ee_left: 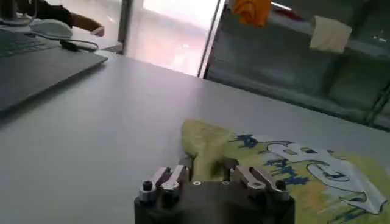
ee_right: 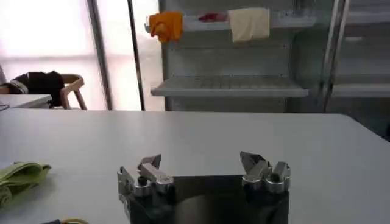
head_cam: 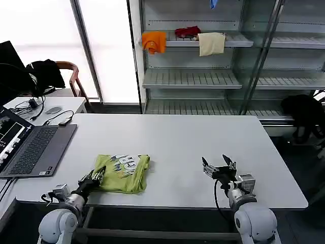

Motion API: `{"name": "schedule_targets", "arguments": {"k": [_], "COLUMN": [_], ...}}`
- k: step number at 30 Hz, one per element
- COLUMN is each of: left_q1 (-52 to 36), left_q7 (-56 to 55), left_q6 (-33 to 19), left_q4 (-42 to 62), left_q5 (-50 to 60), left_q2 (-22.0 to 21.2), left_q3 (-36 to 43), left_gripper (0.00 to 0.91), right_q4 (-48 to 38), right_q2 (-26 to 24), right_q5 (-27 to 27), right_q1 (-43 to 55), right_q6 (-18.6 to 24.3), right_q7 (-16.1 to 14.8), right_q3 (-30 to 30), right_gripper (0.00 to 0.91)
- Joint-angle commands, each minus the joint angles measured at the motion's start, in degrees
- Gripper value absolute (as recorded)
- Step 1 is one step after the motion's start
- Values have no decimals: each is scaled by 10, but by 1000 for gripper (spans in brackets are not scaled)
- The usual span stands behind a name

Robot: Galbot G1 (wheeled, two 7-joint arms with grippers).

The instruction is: Fold and organize the clothes.

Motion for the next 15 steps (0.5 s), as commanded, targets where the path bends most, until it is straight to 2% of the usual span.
{"name": "schedule_targets", "arguments": {"k": [1,10,15], "left_q1": [0,8,3], "left_q7": [-6,14,44], "left_q6": [-22,-103,-116], "left_q4": [-4,-11,-33], "left_q5": [37,119,208], "left_q2": [-4,-1,29], "left_q3": [7,-1,-46], "left_gripper": [0,0,0], "right_q4": [0,-3,-7], "right_q2": [0,-3,-7], "right_q5": [0,0,2], "right_q1": [-1,2,5], "right_q6": [0,0,0], "right_q7": [1,2,0], "right_q3": [2,3,5], "right_gripper": [907,907,907]}}
